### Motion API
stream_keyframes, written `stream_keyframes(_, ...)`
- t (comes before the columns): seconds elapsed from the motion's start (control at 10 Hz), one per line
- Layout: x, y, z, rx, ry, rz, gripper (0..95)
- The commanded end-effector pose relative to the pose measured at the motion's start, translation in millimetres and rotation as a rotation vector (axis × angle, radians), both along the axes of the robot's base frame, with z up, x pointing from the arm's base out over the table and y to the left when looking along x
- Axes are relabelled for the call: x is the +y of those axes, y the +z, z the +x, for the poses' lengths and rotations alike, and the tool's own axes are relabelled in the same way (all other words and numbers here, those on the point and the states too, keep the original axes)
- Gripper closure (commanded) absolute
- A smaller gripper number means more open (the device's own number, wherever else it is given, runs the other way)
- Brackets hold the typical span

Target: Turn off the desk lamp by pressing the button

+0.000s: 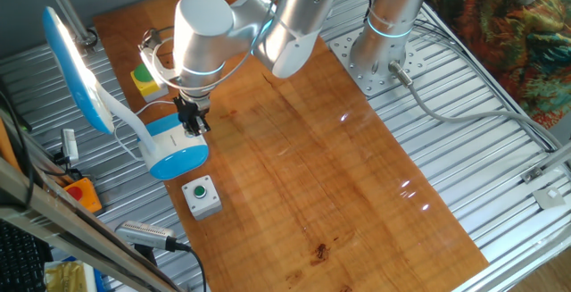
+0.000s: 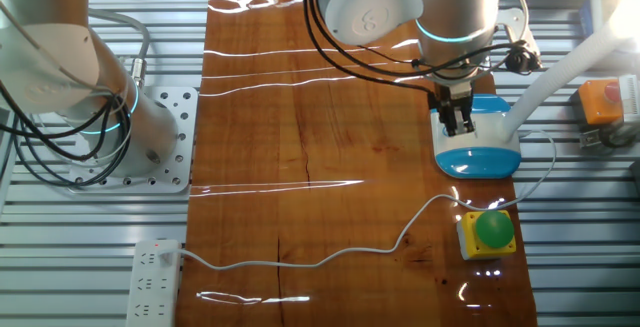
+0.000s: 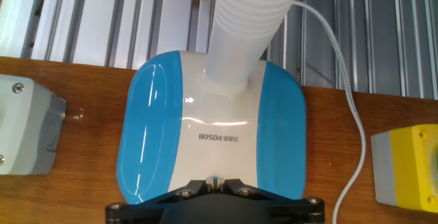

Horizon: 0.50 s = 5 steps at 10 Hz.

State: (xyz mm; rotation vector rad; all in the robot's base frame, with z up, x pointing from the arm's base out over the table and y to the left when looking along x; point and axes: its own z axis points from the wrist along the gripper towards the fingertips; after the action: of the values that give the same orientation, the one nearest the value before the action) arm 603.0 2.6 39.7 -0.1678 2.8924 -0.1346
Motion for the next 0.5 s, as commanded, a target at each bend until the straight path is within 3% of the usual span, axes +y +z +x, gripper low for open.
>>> stream_keyframes(0.1, -0.6, -1.3, 0.8, -0.003, 0.0, -0.003, 95.0)
stream_keyframes(0.5, -1.3, 7.0, 1.9, 0.008, 0.001, -0.003, 95.0)
